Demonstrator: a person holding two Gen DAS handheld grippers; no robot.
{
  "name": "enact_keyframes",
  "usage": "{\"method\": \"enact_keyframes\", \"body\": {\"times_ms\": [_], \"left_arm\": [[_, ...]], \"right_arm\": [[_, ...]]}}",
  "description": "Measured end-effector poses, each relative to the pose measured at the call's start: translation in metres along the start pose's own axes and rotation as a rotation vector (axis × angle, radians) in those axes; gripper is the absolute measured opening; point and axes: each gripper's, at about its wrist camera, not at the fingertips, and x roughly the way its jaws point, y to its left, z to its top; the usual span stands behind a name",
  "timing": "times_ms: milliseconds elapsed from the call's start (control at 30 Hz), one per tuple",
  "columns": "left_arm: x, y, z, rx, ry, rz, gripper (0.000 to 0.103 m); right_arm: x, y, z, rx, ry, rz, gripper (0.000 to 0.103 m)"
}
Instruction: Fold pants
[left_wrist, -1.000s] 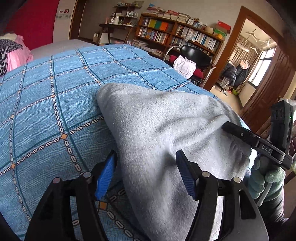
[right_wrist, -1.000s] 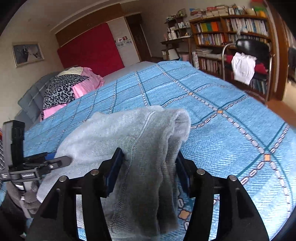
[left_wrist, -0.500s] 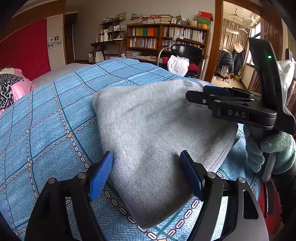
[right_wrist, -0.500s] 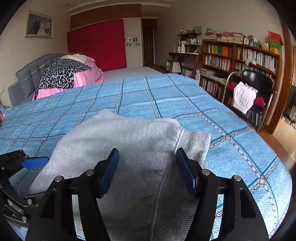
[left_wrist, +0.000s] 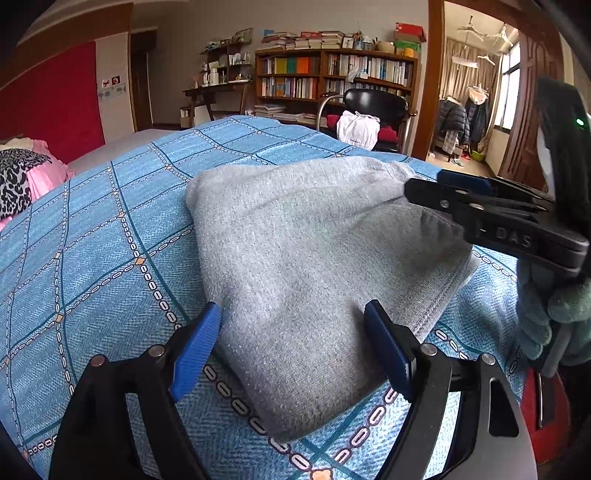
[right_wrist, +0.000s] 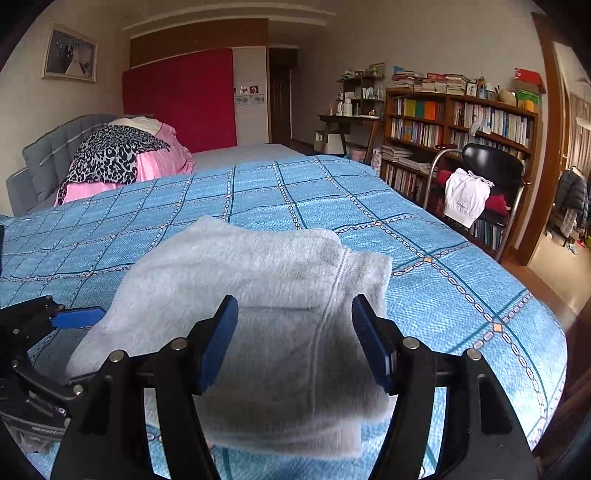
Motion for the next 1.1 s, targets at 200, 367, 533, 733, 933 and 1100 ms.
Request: {"method": "enact_keyframes", "body": {"times_ms": [200, 367, 533, 733, 933, 1100], "left_arm": [[-0.005, -0.003, -0.004, -0.001, -0.004, 0.002, 0.079], [-0.008, -0.006, -0.007, 0.007, -0.007, 0.011, 0.080], [-0.013, -0.010, -0.011, 0.014, -0.013, 0.029, 0.080], [-0.026, -0.014, -0.018, 0.024, -0.029, 0.050, 0.082], [-0.036, -0.024, -0.025, 0.068, -0.046, 0.080, 0.089], [-0.044, -0.021, -0.029, 0.054, -0.054, 0.123, 0.090]], "right_arm": [[-0.017, -0.005, -0.039, 0.032, 0.044, -0.067, 0.066], [-0.006, -0.007, -0.054, 0.048, 0.074, -0.087, 0.068], [-0.002, -0.014, -0.059, 0.105, 0.098, -0.075, 0.069], [-0.035, 0.002, -0.056, 0.119, 0.039, -0.090, 0.071], [-0.061, 0.023, -0.051, 0.122, -0.018, -0.112, 0.085], [-0.074, 0.034, -0.052, 0.125, -0.054, -0.125, 0.096]]}}
